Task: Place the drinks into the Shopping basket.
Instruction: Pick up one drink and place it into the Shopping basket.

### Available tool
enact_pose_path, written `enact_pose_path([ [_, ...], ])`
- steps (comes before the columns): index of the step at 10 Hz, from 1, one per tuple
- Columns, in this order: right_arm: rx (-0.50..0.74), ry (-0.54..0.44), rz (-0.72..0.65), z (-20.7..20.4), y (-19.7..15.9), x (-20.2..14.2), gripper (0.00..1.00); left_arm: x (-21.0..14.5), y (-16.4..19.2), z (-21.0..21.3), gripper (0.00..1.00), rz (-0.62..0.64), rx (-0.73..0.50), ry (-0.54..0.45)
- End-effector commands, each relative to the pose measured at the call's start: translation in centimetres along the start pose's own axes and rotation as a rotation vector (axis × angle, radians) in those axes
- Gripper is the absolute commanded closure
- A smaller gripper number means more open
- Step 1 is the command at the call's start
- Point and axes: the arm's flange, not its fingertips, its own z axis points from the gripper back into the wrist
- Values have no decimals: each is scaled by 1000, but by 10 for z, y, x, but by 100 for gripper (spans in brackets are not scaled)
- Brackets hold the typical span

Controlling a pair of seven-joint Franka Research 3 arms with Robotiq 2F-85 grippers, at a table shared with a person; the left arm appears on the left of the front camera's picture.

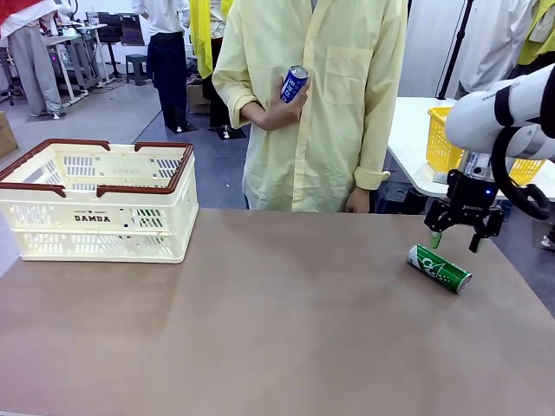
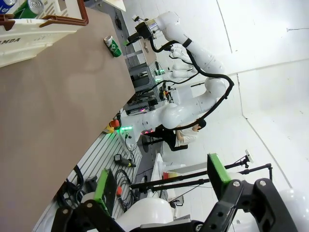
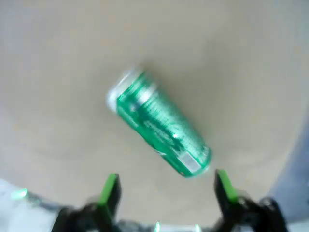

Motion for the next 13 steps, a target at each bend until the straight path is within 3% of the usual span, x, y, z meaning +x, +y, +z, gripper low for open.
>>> enact_pose_path([
  [1, 126, 119, 752, -8, -9, 6, 0, 0, -4, -2, 0, 4, -15, -14],
  [3, 204, 129, 861, -17, -6, 3, 0, 0, -4, -2, 0, 4, -15, -14],
  [5, 176, 86, 853, -25, -2, -2, 0, 0, -4, -2, 0, 4, -15, -14],
  [9, 8, -81, 702, -43, 2, -5, 0, 0, -4, -2, 0, 4, -15, -14],
  [13, -41, -109, 626, -63, 7, -4, 0, 0, -4, -2, 0, 4, -15, -14],
])
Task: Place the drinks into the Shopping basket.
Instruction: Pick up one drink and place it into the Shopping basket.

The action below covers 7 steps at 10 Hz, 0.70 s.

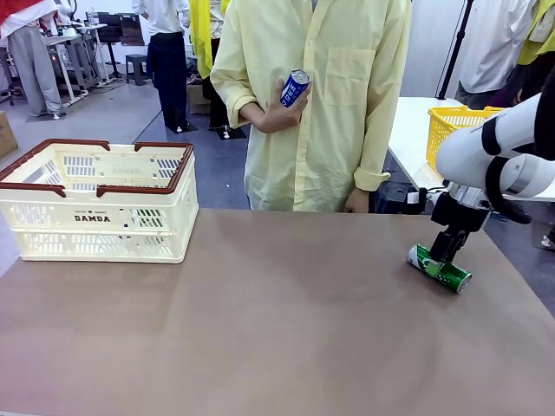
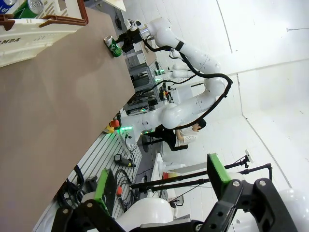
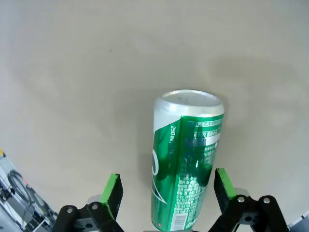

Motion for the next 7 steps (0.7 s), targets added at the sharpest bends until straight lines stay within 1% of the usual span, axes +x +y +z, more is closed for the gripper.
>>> enact_pose_path([
  [1, -61, 1, -65, -12, 6, 1, 0, 0, -4, -2, 0, 4, -15, -14],
  [4, -42, -9, -84, -14, 4, -2, 0, 0, -4, -2, 0, 4, -15, -14],
  [5, -41, 2, -82, -15, 4, -1, 32, 0, -4, -2, 0, 4, -15, -14],
  [6, -27, 14, -86, -15, 5, 0, 92, 0, -4, -2, 0, 4, -15, -14],
  [7, -28, 15, -93, -15, 5, 0, 100, 0, -4, -2, 0, 4, -15, -14],
])
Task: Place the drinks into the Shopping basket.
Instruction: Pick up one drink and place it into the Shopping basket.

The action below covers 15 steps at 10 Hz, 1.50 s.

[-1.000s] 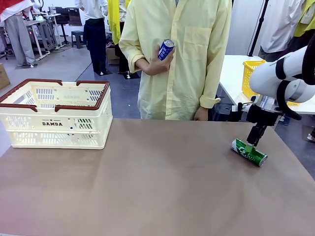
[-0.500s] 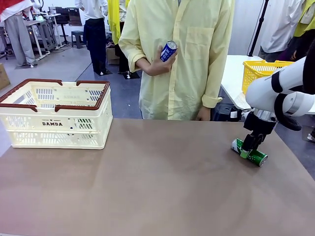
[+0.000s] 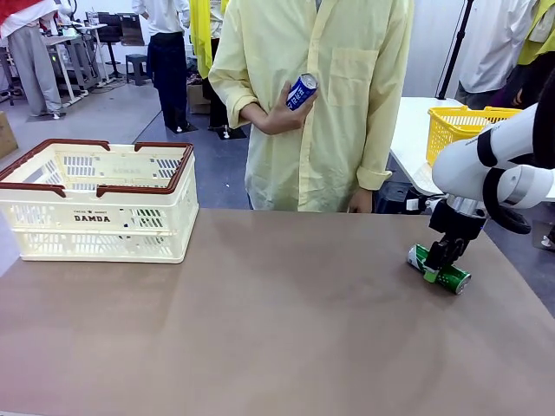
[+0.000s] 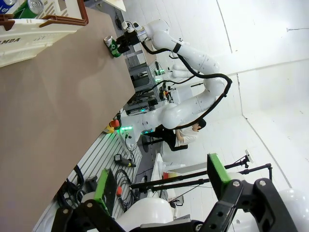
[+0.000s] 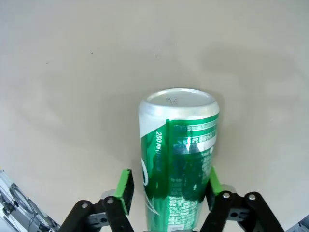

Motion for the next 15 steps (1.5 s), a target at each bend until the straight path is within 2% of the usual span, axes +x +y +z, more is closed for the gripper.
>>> enact_pose_path([
  [1, -2, 15, -30, 0, 3, 3, 100, 0, -4, -2, 0, 4, -15, -14],
  [5, -2, 4, -71, 5, 3, 1, 100, 0, -4, -2, 0, 4, -15, -14],
  [6, 3, -21, -152, 17, 6, -2, 100, 0, -4, -2, 0, 4, -15, -14],
  [7, 34, -58, -290, 43, 16, -10, 100, 0, -4, -2, 0, 4, -15, -14],
  [9, 97, -91, -511, 104, 62, -55, 100, 0, -4, -2, 0, 4, -15, -14],
  [10, 147, -195, -574, 123, 83, -75, 100, 0, -4, -2, 0, 4, -15, -14],
  [11, 197, -259, -592, 129, 99, -93, 100, 0, -4, -2, 0, 4, -15, -14],
  [12, 278, -280, -561, 129, 104, -108, 100, 0, -4, -2, 0, 4, -15, -14],
  [13, 349, -297, -551, 128, 87, -112, 100, 0, -4, -2, 0, 4, -15, -14],
  [14, 230, -207, -569, 136, 94, -96, 100, 0, -4, -2, 0, 4, -15, -14],
  [15, 230, -207, -569, 136, 94, -96, 100, 0, -4, -2, 0, 4, -15, -14],
])
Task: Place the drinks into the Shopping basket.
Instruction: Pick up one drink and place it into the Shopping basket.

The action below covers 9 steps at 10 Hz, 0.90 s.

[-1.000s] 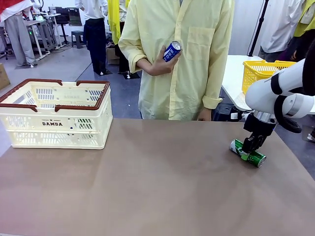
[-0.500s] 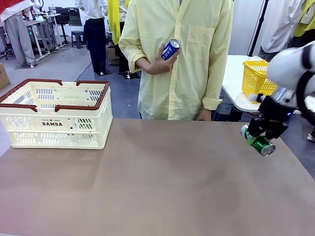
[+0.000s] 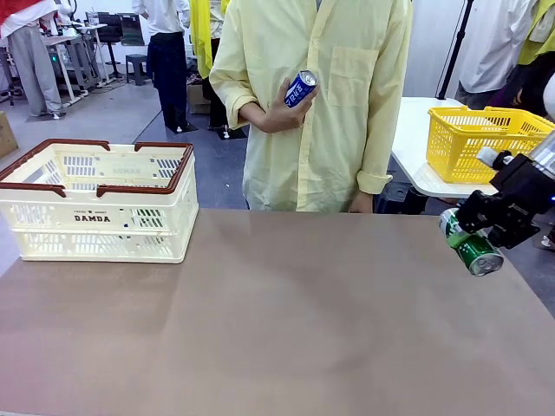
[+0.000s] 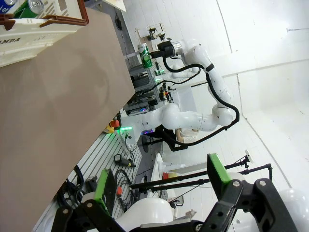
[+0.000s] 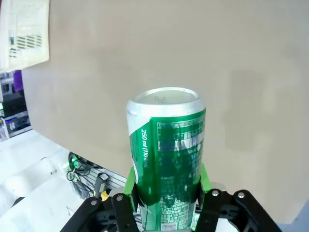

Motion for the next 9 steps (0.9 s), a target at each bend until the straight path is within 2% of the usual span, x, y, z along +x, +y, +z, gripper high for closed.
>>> enact_pose_path([
  [1, -48, 13, 13, -1, 6, 15, 100, 0, -4, -2, 0, 3, -15, -13],
  [2, 0, 0, 0, 0, 0, 0, 100, 0, -4, -2, 0, 3, -15, -13],
  [3, 31, -10, -26, -21, 24, 5, 100, 0, -4, -2, 0, 3, -15, -13],
  [4, 30, -34, -25, -38, 58, -5, 100, 0, -4, -2, 0, 3, -15, -13],
  [5, -33, -7, -69, -59, 95, -19, 100, 0, -4, -2, 0, 3, -15, -13],
  [6, -40, 12, -68, -80, 133, -34, 100, 0, -4, -2, 0, 3, -15, -13],
  [7, -49, 14, 6, -95, 157, -48, 100, 0, -4, -2, 0, 3, -15, -13],
  [8, -82, -41, 35, -91, 163, -58, 100, 0, -4, -2, 0, 3, -15, -13],
  [9, -77, -67, 9, -67, 143, -60, 100, 0, -4, -2, 0, 3, -15, -13],
])
